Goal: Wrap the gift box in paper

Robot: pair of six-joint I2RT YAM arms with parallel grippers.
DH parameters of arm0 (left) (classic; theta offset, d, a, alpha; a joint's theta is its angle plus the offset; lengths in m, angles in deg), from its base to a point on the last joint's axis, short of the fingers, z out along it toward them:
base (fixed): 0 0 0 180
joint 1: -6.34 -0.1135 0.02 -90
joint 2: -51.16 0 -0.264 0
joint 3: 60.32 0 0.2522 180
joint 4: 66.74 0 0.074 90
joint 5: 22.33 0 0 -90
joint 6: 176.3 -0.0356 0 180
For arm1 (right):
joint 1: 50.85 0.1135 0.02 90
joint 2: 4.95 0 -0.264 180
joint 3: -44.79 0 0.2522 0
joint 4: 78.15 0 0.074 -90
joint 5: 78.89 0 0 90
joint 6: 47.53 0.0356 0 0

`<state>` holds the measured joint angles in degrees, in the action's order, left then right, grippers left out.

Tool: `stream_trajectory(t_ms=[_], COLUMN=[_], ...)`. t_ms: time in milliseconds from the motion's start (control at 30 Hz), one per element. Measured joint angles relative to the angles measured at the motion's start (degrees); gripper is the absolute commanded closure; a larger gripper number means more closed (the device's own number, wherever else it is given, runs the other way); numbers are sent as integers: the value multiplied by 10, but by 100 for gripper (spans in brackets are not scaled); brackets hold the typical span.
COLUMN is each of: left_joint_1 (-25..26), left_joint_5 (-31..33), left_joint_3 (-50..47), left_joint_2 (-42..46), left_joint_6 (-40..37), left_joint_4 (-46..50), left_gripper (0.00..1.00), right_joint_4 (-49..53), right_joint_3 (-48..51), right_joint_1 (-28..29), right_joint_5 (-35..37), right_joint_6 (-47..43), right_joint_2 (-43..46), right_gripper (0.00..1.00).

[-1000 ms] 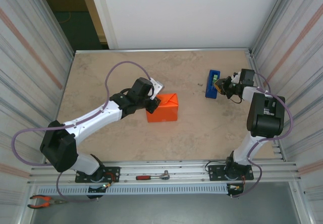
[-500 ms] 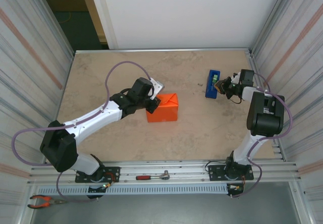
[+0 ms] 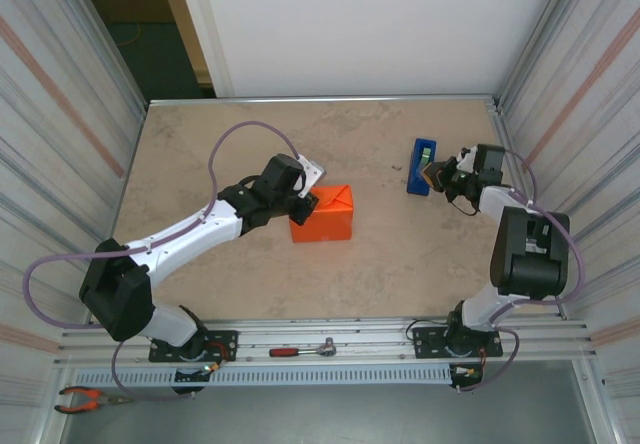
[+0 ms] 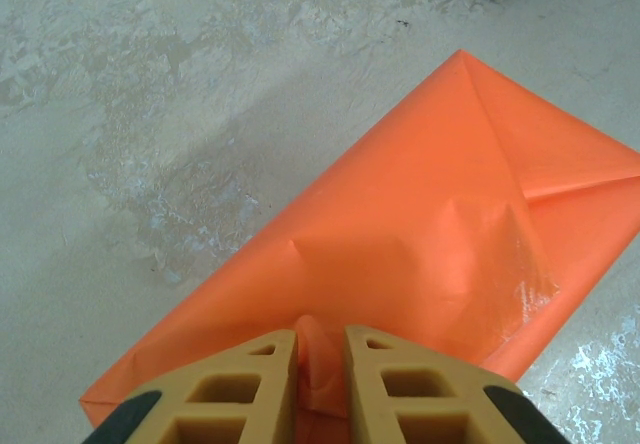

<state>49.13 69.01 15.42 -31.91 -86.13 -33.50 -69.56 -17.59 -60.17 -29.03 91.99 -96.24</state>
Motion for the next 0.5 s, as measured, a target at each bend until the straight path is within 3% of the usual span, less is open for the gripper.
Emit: stream_trajectory(t_ms=[500], left_joint_1=[0], left_joint_5=[0], left_joint_3=[0], left_joint_2=[0], left_joint_6=[0], left_joint_4=[0], left_gripper=[82], right_joint_4=[39], right_joint_3=[75], right_joint_1=[7], right_joint_5=[50], right_joint_6=[11], right_joint_2=[73], right_gripper=[100])
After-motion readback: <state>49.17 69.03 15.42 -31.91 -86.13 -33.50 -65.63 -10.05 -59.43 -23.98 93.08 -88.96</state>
